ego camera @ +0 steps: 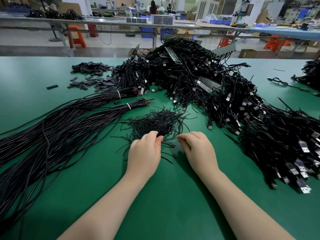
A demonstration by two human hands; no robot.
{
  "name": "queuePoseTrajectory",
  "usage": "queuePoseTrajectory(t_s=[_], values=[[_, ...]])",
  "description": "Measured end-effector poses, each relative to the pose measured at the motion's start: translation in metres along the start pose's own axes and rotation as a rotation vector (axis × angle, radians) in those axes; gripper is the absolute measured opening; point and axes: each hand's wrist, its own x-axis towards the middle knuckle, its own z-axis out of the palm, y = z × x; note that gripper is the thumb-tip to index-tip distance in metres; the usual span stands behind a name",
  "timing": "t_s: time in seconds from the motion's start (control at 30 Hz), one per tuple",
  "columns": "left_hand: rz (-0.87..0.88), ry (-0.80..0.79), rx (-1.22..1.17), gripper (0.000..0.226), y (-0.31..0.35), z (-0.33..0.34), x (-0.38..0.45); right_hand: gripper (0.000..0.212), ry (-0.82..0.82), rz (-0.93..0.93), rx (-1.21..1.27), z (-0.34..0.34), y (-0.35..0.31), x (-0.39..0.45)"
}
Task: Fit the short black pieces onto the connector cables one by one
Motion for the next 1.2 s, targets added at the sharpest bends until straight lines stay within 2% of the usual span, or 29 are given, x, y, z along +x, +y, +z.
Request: queuePoseTrajectory(t_s=[0.13,0.33,0.57,0.7,0.83,0.97,1.03,1.2], values=[[0.000,0.008,0.007,0.029,0.001,0.000,0.000,0.004,0.040,-0.125,0.023,-0.002,-0.004,0.000],[0.057,-0.108,0.099,0.022,0.002,0.000,0.000,0.015,0.083,-0.302,0.019,-0.002,-0.012,0.000],[0.114,-0.135,0.110,0.023,0.002,0.000,-0.001,0.004,0.143,-0.311,-0.004,-0.008,-0.018,0.004],[0.115,-0.135,0.165,0.022,0.004,-0.002,-0.002,0.005,0.091,-0.319,0.002,-0.013,-0.021,0.006],[0.130,-0.119,0.174,0.021,0.005,-0.003,-0.002,0.011,0.039,-0.147,0.046,-0.024,-0.025,0.013],[0.119,-0.151,0.206,0.028,0.004,-0.001,-0.003,0.008,-0.074,-0.277,0.003,-0.033,-0.033,0.022],[0.134,-0.170,0.202,0.030,0.003,0.000,-0.003,0.007,-0.120,-0.269,-0.010,-0.036,-0.036,0.023],[0.218,-0.190,0.188,0.029,0.005,0.002,-0.003,0.006,-0.251,-0.144,0.192,-0.039,-0.034,0.024]])
